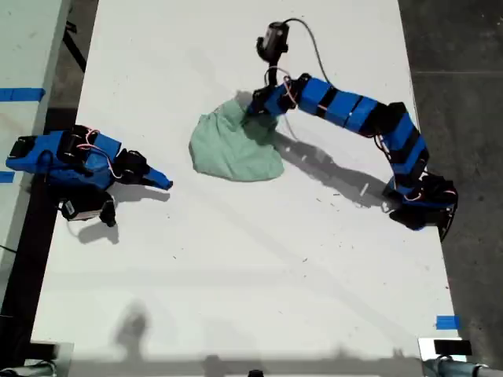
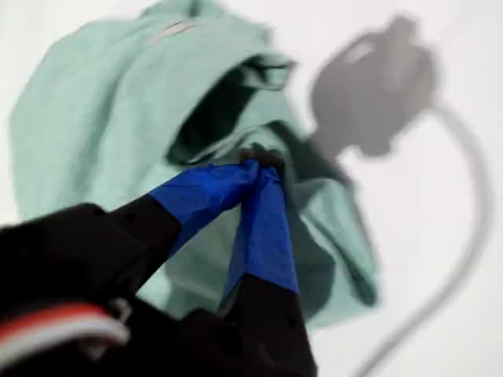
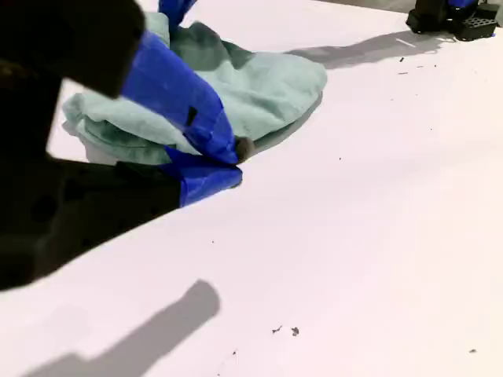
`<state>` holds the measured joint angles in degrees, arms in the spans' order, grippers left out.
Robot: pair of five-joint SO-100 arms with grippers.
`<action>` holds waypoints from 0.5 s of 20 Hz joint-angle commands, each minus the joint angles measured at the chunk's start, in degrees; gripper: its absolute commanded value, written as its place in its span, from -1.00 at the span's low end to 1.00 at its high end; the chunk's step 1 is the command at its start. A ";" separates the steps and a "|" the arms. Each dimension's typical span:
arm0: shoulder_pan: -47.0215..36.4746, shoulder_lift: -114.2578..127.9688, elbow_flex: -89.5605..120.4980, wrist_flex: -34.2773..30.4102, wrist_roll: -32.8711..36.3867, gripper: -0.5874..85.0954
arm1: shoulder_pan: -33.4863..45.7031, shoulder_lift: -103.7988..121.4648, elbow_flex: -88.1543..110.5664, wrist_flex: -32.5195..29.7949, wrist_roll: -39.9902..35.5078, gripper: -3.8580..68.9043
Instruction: Fold tshirt
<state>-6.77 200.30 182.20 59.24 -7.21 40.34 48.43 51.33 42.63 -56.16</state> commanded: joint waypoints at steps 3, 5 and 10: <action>-0.79 5.89 0.79 0.18 0.53 -0.97 | 4.31 20.39 2.72 10.02 -3.43 -0.91; -0.26 5.89 0.70 0.18 0.62 -0.92 | 1.76 30.15 11.60 16.87 -4.48 -0.91; 0.70 5.89 0.70 0.18 0.62 -0.90 | -10.28 67.41 50.98 18.11 3.52 -0.91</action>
<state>-6.77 200.30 182.20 59.24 -7.03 33.93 97.82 90.53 60.03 -56.78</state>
